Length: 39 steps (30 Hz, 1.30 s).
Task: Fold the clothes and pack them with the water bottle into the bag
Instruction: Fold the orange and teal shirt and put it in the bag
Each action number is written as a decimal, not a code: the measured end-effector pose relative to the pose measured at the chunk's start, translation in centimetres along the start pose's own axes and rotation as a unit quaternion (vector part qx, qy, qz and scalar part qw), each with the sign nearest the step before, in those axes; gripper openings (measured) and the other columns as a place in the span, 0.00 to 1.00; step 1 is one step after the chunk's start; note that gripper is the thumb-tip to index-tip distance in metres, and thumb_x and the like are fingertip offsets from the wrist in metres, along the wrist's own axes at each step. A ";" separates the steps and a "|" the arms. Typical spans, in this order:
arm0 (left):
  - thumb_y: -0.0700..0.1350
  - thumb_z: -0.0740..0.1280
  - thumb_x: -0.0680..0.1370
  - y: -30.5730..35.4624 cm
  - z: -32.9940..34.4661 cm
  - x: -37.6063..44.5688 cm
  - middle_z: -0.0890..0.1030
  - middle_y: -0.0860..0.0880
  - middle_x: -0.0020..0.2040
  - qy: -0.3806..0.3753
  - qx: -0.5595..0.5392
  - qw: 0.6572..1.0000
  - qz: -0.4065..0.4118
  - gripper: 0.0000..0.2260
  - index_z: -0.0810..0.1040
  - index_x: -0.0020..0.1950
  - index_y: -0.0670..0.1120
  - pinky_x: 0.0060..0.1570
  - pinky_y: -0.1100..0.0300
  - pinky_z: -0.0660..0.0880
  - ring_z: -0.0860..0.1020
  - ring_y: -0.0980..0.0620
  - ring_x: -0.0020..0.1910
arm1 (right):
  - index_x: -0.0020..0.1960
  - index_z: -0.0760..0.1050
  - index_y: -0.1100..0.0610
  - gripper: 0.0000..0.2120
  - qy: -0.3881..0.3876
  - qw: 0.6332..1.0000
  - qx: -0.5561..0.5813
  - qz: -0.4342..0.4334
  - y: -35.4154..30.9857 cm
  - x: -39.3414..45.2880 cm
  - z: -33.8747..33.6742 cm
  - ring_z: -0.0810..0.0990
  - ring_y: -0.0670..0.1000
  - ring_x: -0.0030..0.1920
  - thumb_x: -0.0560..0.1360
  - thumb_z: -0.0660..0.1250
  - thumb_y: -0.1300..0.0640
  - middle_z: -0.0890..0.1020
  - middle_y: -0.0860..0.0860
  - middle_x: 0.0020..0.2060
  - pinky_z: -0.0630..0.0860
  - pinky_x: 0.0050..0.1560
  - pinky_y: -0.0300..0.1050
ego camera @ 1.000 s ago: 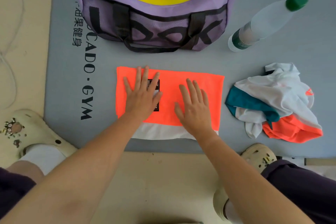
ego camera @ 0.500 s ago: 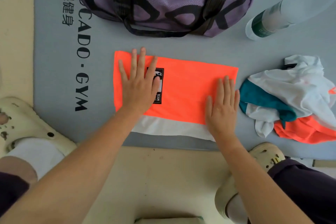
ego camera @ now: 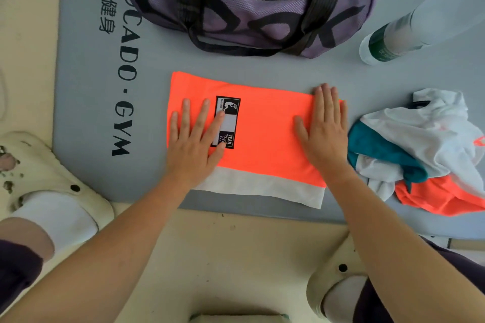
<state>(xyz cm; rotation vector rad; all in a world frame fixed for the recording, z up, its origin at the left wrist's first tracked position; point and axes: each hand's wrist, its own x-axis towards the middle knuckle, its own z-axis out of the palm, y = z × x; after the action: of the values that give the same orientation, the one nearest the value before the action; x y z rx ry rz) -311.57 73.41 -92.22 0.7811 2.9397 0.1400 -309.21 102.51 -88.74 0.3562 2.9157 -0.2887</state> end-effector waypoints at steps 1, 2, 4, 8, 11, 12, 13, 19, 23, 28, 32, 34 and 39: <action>0.59 0.52 0.83 0.0 0.0 0.0 0.53 0.45 0.81 0.002 0.004 1.000 0.002 0.27 0.55 0.80 0.51 0.75 0.36 0.49 0.49 0.34 0.78 | 0.77 0.57 0.63 0.31 -0.003 1.000 0.007 -0.014 -0.6 0.4 -0.4 0.56 0.58 0.77 0.81 0.57 0.46 0.62 0.59 0.76 0.47 0.77 0.57; 0.59 0.52 0.83 0.0 0.0 0.0 0.53 0.44 0.81 0.006 0.005 1.000 0.003 0.27 0.56 0.80 0.51 0.75 0.36 0.49 0.50 0.34 0.78 | 0.75 0.61 0.63 0.30 -0.004 0.999 0.019 -0.032 -1.3 0.9 -0.9 0.61 0.59 0.75 0.80 0.59 0.46 0.67 0.59 0.73 0.50 0.76 0.58; 0.59 0.53 0.83 -0.1 0.0 0.0 0.54 0.44 0.81 0.010 0.002 1.000 0.008 0.27 0.56 0.80 0.51 0.75 0.36 0.50 0.50 0.34 0.78 | 0.71 0.68 0.60 0.26 -0.009 0.997 0.030 -0.065 -3.3 2.3 -1.6 0.70 0.60 0.67 0.79 0.62 0.45 0.74 0.58 0.64 0.58 0.71 0.56; 0.58 0.54 0.82 -0.3 0.0 0.2 0.55 0.44 0.80 0.024 -0.006 1.000 0.019 0.27 0.57 0.80 0.50 0.75 0.36 0.50 0.51 0.34 0.78 | 0.59 0.76 0.58 0.18 -0.120 0.988 0.050 -0.078 -6.2 6.4 -2.8 0.73 0.59 0.58 0.76 0.67 0.46 0.77 0.57 0.54 0.64 0.57 0.50; 0.58 0.56 0.82 -0.8 -0.2 0.6 0.57 0.43 0.80 0.029 -0.004 0.999 0.038 0.27 0.59 0.79 0.50 0.74 0.36 0.52 0.53 0.33 0.77 | 0.48 0.77 0.58 0.13 -0.214 0.971 0.089 -0.063 -6.2 7.9 -3.2 0.75 0.58 0.51 0.74 0.71 0.49 0.78 0.57 0.46 0.66 0.47 0.47; 0.57 0.57 0.81 -1.0 -0.3 1.0 0.58 0.43 0.79 0.033 -0.007 0.998 0.048 0.27 0.62 0.79 0.49 0.74 0.36 0.53 0.54 0.33 0.77 | 0.43 0.75 0.57 0.11 -0.224 0.967 0.108 -0.051 -5.9 7.9 -3.3 0.74 0.57 0.47 0.73 0.72 0.49 0.76 0.55 0.42 0.65 0.44 0.46; 0.57 0.58 0.80 -1.2 -0.5 1.5 0.60 0.43 0.79 0.035 -0.010 0.998 0.059 0.27 0.65 0.77 0.49 0.73 0.36 0.55 0.56 0.32 0.77 | 0.40 0.72 0.55 0.12 -0.228 0.965 0.126 -0.032 -5.6 7.6 -3.3 0.72 0.55 0.44 0.73 0.72 0.50 0.74 0.52 0.38 0.62 0.41 0.45; 0.57 0.59 0.77 -0.6 -2.9 6.5 0.62 0.48 0.79 -0.038 -0.018 0.989 0.143 0.26 0.71 0.72 0.46 0.74 0.36 0.51 0.56 0.38 0.78 | 0.33 0.69 0.54 0.18 -0.202 0.929 0.265 0.159 -4.5 1.3 -1.5 0.68 0.48 0.29 0.74 0.71 0.47 0.71 0.48 0.27 0.62 0.28 0.40; 0.57 0.59 0.78 2.9 -4.4 7.3 0.59 0.49 0.80 -0.080 -0.012 0.973 0.216 0.26 0.70 0.73 0.47 0.76 0.41 0.46 0.52 0.45 0.80 | 0.40 0.77 0.61 0.16 -0.165 0.897 0.316 0.261 -3.6 -4.4 -0.5 0.73 0.51 0.33 0.75 0.70 0.47 0.76 0.50 0.31 0.66 0.31 0.41; 0.47 0.68 0.75 5.3 -6.0 2.6 0.69 0.40 0.73 -0.005 -0.174 0.976 -0.130 0.21 0.74 0.67 0.42 0.69 0.44 0.63 0.65 0.40 0.73 | 0.31 0.64 0.56 0.23 -0.186 0.919 0.231 0.261 -2.0 -8.0 -0.9 0.70 0.55 0.32 0.75 0.67 0.43 0.70 0.50 0.26 0.62 0.30 0.47; 0.52 0.70 0.73 6.2 -6.8 -2.7 0.78 0.49 0.47 -0.004 -0.336 0.785 -0.520 0.14 0.74 0.52 0.45 0.46 0.50 0.74 0.78 0.43 0.49 | 0.44 0.69 0.56 0.16 -0.156 0.942 0.207 0.214 -2.6 -7.1 -1.3 0.73 0.54 0.38 0.73 0.70 0.45 0.76 0.49 0.36 0.67 0.36 0.47; 0.54 0.73 0.72 6.8 -6.7 -4.1 0.78 0.52 0.43 -0.043 -0.404 0.707 -0.579 0.17 0.73 0.52 0.46 0.39 0.56 0.71 0.79 0.46 0.45 | 0.46 0.70 0.57 0.14 -0.151 0.932 0.247 0.219 -3.0 -6.8 -1.2 0.74 0.55 0.40 0.73 0.72 0.49 0.78 0.53 0.39 0.69 0.39 0.48; 0.53 0.78 0.69 5.4 -6.4 -3.3 0.85 0.47 0.44 -0.133 -0.503 0.635 -0.571 0.14 0.82 0.47 0.45 0.40 0.55 0.77 0.80 0.50 0.39 | 0.41 0.68 0.57 0.14 -0.161 0.914 0.276 0.250 -2.9 -7.4 -1.1 0.74 0.56 0.40 0.73 0.72 0.53 0.75 0.53 0.37 0.69 0.39 0.48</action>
<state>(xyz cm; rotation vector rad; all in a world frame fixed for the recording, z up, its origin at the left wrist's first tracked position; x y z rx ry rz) -306.82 76.02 -85.06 -1.0708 1.9211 1.1936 -303.06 98.41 -85.65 1.0041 2.2671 -0.9775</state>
